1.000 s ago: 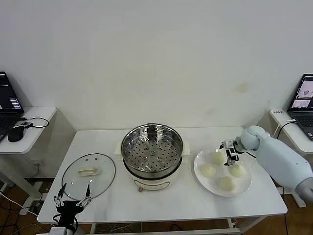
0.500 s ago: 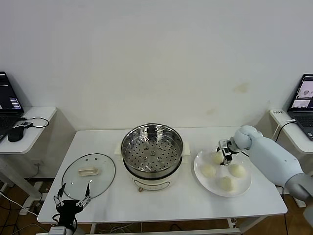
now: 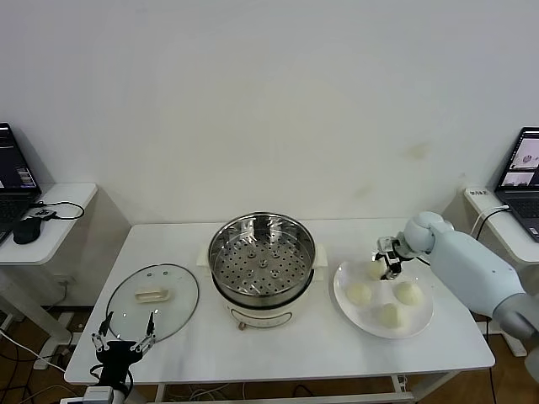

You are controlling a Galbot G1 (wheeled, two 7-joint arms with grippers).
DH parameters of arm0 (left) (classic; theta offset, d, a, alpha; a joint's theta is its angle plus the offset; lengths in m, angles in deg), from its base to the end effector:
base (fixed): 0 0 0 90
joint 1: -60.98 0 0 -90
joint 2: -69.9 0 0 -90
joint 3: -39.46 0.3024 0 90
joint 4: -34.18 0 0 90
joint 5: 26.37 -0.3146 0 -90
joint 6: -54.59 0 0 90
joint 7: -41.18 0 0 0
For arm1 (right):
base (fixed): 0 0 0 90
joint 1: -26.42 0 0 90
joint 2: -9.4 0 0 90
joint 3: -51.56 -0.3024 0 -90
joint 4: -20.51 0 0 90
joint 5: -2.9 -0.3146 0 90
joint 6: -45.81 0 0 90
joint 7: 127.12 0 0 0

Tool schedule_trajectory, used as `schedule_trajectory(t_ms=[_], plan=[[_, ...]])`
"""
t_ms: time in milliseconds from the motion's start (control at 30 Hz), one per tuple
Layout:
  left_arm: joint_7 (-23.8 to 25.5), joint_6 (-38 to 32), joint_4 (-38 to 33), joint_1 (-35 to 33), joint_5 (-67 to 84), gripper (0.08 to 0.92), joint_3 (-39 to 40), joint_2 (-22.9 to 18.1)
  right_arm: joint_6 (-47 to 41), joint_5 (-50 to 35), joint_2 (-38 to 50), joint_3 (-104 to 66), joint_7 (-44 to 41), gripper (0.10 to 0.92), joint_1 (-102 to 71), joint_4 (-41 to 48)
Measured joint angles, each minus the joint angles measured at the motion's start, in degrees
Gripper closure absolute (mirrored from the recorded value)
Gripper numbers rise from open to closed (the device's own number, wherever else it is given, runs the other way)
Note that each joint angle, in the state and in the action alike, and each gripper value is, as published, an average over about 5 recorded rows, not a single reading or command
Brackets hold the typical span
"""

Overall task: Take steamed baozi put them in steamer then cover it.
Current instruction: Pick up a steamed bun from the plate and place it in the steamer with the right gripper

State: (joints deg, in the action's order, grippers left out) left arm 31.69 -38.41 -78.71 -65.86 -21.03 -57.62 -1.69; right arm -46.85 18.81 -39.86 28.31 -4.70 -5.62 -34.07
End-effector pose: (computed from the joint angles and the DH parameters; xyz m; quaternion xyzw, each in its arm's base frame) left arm 0.1345 0.0908 -0.3001 0.0571 -0.9872 -0.1290 0.0747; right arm 0.4953 -0.1379 -0.1906 0.4593 -0.5662 0.5841 0.3568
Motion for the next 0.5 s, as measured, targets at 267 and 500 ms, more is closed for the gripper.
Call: schedule_trajectory(t_ms=[267, 500], plan=[[0.1, 0.0, -0.5, 0.4, 0.2, 0.177, 0.7, 0.8, -1.0, -7.4, 3.5, 4.5, -0.3, 0.416, 7.0, -6.4], [0.1, 0.0, -0.7, 0.5, 1.0, 0.177, 0.7, 1.6, -1.0, -15.7, 3.4, 10.5, 0.3, 0.412, 16.5, -10.5]])
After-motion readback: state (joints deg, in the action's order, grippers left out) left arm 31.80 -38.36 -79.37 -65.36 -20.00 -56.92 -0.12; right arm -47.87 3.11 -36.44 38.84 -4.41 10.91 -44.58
